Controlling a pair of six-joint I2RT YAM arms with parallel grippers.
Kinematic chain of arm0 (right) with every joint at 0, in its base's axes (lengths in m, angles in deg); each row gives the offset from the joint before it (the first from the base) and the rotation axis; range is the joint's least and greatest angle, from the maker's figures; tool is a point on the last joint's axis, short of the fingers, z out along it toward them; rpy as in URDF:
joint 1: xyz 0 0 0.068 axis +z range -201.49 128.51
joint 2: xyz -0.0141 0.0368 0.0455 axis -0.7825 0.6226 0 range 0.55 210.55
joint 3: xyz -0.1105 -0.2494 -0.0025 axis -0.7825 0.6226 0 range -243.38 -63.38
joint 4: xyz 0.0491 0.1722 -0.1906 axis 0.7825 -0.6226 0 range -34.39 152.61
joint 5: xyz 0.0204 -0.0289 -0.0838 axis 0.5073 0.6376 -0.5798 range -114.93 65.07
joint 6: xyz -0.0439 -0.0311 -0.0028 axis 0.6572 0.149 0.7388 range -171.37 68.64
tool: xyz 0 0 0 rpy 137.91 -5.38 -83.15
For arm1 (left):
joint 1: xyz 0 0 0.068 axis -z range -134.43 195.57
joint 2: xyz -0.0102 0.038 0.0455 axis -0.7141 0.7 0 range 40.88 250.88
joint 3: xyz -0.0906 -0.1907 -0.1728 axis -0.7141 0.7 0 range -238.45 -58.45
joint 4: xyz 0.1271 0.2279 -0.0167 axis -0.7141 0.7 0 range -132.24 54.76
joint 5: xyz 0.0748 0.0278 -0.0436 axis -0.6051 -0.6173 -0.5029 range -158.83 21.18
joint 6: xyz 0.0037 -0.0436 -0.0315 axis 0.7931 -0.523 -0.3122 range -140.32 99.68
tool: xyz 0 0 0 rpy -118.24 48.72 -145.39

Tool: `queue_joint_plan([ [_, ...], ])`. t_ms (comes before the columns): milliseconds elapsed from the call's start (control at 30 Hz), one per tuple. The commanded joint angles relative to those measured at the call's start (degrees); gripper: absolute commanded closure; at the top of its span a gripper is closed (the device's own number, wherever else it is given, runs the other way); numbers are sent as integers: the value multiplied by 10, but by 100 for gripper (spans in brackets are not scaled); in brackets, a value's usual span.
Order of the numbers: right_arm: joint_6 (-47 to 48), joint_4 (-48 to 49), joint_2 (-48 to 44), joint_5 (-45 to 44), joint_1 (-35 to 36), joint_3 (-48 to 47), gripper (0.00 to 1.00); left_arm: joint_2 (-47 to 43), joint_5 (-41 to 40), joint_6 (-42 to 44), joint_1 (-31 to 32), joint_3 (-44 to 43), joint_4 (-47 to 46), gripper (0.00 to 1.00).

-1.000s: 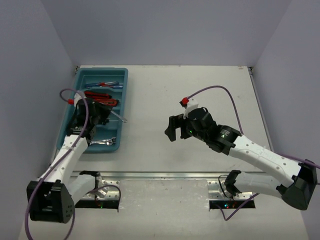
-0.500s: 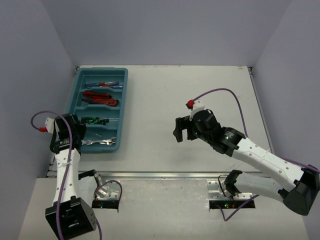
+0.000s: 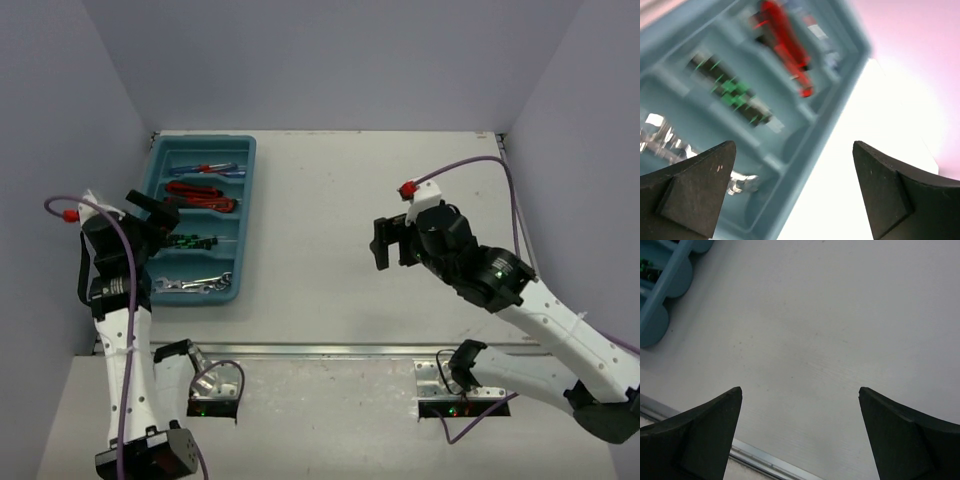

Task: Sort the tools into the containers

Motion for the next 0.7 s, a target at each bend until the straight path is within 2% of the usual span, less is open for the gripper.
queue_joint_plan([
  [0, 32, -100, -32, -159, -3, -84, 1, 30, 40, 157, 34, -135, 27, 0],
  [67, 44, -136, -51, -189, -4, -112, 1, 16, -70, 178, 127, -182, 54, 0],
  [133, 53, -157, -84, -186, -4, -148, 1, -3, -131, 216, 182, -229, 67, 0],
  [200, 61, -184, -114, -161, -4, -169, 1, -9, -137, 239, 230, -261, 90, 0],
  [300, 56, -217, -160, -142, -4, -188, 1, -38, -130, 260, 287, -265, 100, 0],
  [500, 34, -292, -232, -142, -4, -175, 1, -148, -111, 270, 333, -168, 76, 0],
  [667, 42, -297, -286, -161, -3, -124, 1, -202, -116, 275, 336, -146, 67, 0],
])
